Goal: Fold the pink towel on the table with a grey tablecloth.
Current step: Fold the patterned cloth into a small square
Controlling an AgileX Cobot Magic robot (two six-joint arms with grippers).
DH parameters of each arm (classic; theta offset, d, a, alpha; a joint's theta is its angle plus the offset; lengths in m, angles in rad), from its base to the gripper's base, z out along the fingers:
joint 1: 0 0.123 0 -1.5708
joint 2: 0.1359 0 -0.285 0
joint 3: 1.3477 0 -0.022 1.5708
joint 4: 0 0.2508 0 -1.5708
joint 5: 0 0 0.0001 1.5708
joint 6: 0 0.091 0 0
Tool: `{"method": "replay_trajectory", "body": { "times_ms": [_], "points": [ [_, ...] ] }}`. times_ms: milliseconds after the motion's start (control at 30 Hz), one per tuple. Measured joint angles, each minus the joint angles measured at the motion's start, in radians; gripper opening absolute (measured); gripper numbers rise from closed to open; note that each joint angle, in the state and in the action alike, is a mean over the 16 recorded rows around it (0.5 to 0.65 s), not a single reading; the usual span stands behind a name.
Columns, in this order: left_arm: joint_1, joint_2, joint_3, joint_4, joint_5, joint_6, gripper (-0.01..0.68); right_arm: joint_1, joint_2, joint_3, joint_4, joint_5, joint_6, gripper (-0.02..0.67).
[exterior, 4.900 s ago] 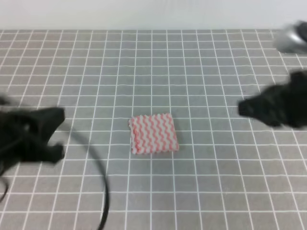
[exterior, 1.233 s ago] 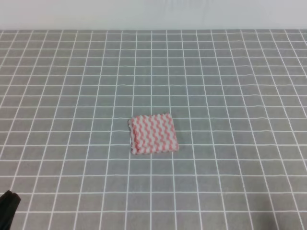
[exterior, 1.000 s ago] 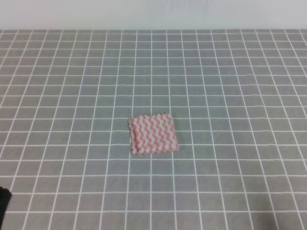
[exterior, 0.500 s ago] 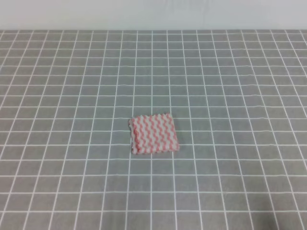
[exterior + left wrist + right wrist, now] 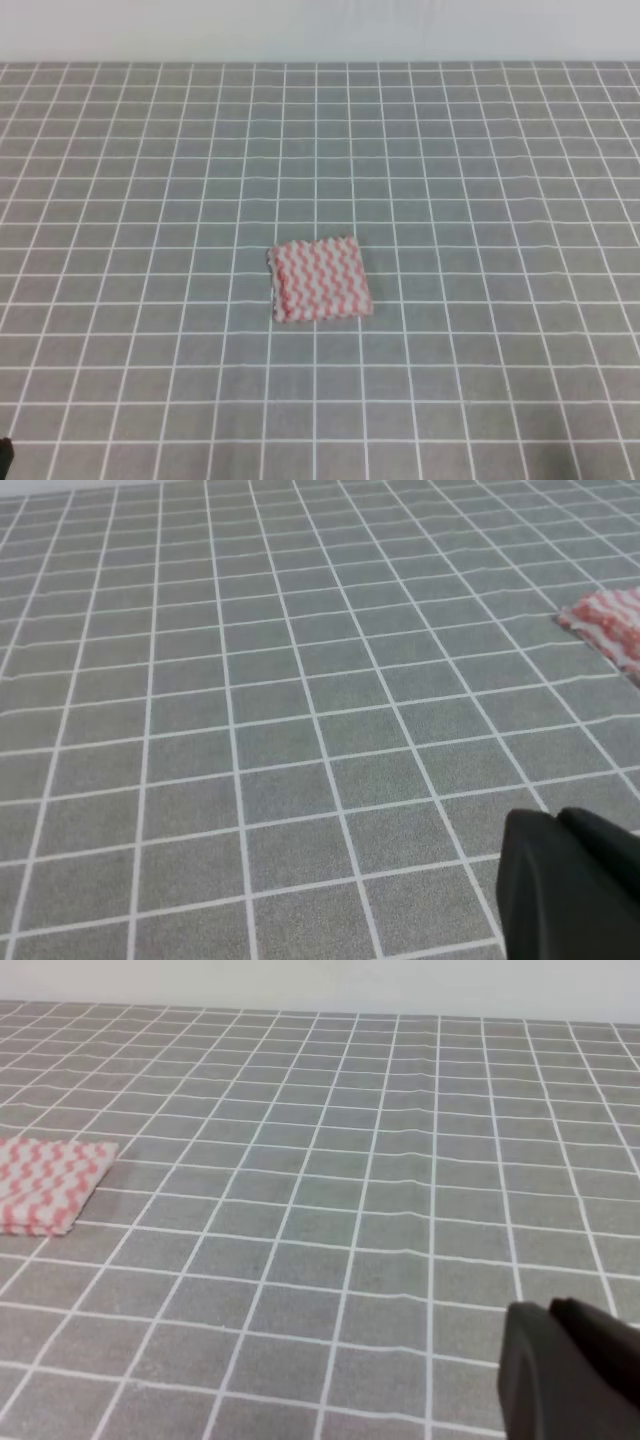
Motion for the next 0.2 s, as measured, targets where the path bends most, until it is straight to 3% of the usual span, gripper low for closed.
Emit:
{"method": "replay_trajectory", "body": {
  "times_ms": [200],
  "points": [
    [0.000,-0.002,0.000,0.001,0.002,0.000,-0.004,0.000,-0.002,0.003,0.000,-0.003,0.000,-0.015]
  ]
}}
